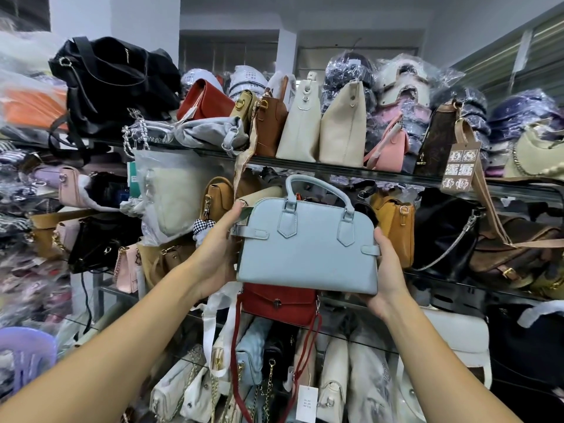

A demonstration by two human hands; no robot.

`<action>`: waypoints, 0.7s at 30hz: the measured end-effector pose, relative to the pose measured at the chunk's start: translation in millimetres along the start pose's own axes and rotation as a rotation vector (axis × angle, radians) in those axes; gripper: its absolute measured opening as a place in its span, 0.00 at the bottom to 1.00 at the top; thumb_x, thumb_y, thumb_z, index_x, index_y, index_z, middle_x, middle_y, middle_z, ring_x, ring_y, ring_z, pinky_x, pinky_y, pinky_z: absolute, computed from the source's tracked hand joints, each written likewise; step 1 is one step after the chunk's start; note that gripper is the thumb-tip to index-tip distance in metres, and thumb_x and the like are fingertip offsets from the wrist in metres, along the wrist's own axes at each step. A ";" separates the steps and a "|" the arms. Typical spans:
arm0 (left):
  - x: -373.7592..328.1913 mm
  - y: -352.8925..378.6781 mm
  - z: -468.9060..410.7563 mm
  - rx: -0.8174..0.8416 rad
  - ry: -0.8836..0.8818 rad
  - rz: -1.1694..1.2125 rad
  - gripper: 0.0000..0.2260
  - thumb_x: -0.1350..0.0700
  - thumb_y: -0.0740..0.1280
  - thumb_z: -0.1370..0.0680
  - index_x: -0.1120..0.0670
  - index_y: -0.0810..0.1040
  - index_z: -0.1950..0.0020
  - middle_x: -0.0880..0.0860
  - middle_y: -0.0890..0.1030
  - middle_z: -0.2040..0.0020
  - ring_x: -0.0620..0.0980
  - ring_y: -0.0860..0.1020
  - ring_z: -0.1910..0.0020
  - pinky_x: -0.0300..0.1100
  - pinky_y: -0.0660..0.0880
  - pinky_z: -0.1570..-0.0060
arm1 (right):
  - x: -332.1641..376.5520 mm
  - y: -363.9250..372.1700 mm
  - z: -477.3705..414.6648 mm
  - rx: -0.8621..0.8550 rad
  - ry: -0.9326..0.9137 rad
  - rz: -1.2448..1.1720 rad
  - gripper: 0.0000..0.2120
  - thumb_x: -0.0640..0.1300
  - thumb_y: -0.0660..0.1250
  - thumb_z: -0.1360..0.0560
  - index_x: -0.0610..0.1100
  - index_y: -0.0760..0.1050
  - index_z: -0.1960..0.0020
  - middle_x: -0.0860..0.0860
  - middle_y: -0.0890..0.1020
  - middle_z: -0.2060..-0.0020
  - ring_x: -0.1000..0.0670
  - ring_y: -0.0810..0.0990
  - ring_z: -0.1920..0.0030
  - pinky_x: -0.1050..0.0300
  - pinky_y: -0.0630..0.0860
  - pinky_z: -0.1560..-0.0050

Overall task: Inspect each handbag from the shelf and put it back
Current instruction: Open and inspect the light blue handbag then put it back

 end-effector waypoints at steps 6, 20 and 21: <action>0.0 -2.1 0.8 0.040 0.010 0.034 0.31 0.28 0.55 0.23 0.45 0.79 0.31 0.53 0.82 0.35 0.55 0.80 0.35 0.58 0.70 0.30 | -2.0 0.3 -2.2 -0.028 -0.049 -0.049 0.19 0.61 0.61 0.21 0.51 0.86 0.52 0.48 0.88 0.52 0.45 0.87 0.57 0.51 0.79 0.55; 1.3 3.5 3.4 0.059 0.079 -0.006 0.25 0.33 0.61 0.24 0.42 0.79 0.32 0.51 0.83 0.36 0.55 0.79 0.34 0.60 0.70 0.30 | -0.4 -1.3 3.1 -0.036 -0.038 -0.032 0.18 0.58 0.59 0.20 0.51 0.85 0.54 0.47 0.87 0.52 0.45 0.86 0.56 0.52 0.78 0.58; 1.6 3.6 2.9 0.042 0.098 -0.001 0.22 0.35 0.62 0.23 0.42 0.80 0.33 0.51 0.83 0.37 0.55 0.79 0.35 0.60 0.70 0.30 | -0.2 -1.2 3.8 -0.031 -0.039 -0.028 0.18 0.57 0.59 0.20 0.51 0.85 0.55 0.47 0.87 0.53 0.45 0.86 0.56 0.52 0.78 0.58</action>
Point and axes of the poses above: each hand's wrist, its own z-axis away from the middle knuckle, its own y-axis out of the palm, x = y × z, the point moved 2 cm from there along -z, towards the middle knuckle
